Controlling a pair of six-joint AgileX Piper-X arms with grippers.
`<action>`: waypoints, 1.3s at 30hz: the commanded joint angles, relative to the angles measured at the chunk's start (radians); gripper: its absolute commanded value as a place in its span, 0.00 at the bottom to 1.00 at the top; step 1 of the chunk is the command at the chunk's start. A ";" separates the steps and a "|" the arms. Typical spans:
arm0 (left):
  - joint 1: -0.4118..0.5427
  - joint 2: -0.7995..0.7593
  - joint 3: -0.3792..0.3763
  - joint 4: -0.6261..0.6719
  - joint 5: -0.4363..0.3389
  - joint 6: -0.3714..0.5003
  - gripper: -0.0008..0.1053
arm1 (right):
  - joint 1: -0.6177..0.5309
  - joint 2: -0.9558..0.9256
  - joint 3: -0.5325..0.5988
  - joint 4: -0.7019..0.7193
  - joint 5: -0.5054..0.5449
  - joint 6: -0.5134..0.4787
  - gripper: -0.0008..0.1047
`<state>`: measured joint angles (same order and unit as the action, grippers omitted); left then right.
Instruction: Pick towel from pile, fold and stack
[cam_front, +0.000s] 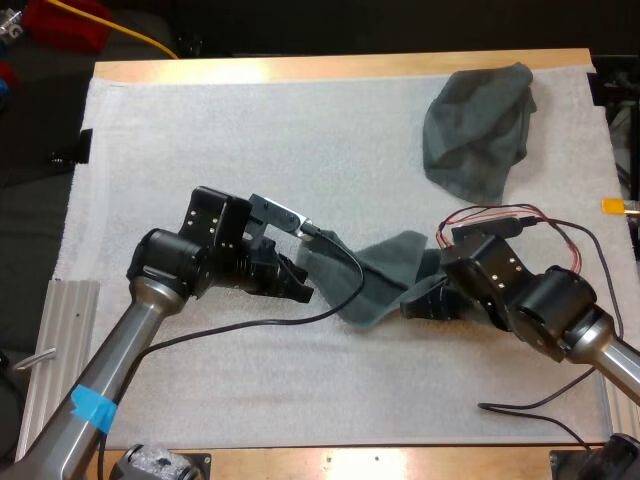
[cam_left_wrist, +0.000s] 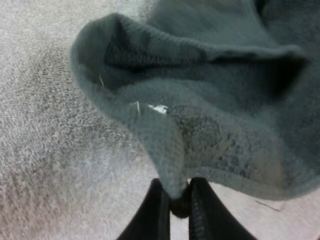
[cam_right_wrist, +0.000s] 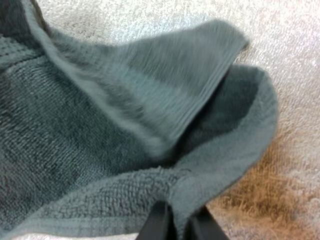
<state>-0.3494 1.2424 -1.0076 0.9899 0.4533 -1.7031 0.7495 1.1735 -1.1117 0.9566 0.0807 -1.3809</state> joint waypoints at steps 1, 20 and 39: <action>0.000 -0.014 -0.024 0.025 -0.009 0.002 0.01 | 0.002 -0.006 -0.020 0.026 0.012 -0.015 0.03; 0.000 -0.074 -0.211 0.227 0.105 -0.018 0.01 | 0.002 -0.057 -0.227 0.192 -0.011 -0.045 0.03; -0.003 -0.259 -0.211 0.255 0.150 -0.131 0.01 | 0.020 -0.128 -0.286 0.307 -0.041 -0.037 0.03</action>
<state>-0.3494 0.9875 -1.2128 1.2424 0.5967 -1.8224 0.7675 1.0566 -1.3900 1.2522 0.0466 -1.4160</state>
